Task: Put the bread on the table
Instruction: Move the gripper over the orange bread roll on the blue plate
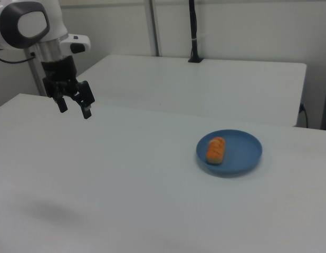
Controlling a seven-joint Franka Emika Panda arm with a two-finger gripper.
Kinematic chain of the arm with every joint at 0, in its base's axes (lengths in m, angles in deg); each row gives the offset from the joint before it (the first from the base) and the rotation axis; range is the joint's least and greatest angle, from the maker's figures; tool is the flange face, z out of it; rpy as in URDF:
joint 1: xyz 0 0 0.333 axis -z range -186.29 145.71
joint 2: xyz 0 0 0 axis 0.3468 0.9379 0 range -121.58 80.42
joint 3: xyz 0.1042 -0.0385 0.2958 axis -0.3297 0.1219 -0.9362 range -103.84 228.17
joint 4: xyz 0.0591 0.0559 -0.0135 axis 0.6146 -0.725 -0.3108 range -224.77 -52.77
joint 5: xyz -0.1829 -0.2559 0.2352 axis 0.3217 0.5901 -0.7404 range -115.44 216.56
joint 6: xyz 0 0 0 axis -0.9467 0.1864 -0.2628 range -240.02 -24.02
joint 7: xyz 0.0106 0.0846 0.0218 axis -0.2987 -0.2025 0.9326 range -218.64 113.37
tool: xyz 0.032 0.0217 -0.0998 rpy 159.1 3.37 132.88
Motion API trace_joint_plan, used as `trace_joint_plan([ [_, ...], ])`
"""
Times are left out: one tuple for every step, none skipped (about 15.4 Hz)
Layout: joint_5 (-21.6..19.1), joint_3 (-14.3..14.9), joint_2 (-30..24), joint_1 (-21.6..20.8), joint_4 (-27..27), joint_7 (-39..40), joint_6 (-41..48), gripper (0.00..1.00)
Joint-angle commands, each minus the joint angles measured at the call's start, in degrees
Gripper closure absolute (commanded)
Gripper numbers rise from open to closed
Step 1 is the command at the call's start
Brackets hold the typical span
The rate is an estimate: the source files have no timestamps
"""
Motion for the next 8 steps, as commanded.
trace_joint_plan([
  [-0.83,0.60,-0.11,0.12,0.04,1.34,-0.25,0.00],
  [-0.83,0.60,-0.11,0.56,0.04,1.44,-0.25,0.00],
  [-0.92,0.52,-0.11,0.65,0.04,1.44,-0.25,0.00],
  [-0.92,0.52,-0.11,0.66,0.04,1.44,-0.25,0.00],
  [-0.92,0.52,-0.11,0.74,0.04,1.44,-0.25,0.00],
  [-0.92,0.52,-0.11,0.74,0.13,1.44,-0.25,0.00],
  [-0.92,0.60,-0.11,0.92,0.57,1.53,-0.34,0.00],
  [-0.83,0.60,0.23,1.62,1.44,2.31,-0.34,0.00],
])
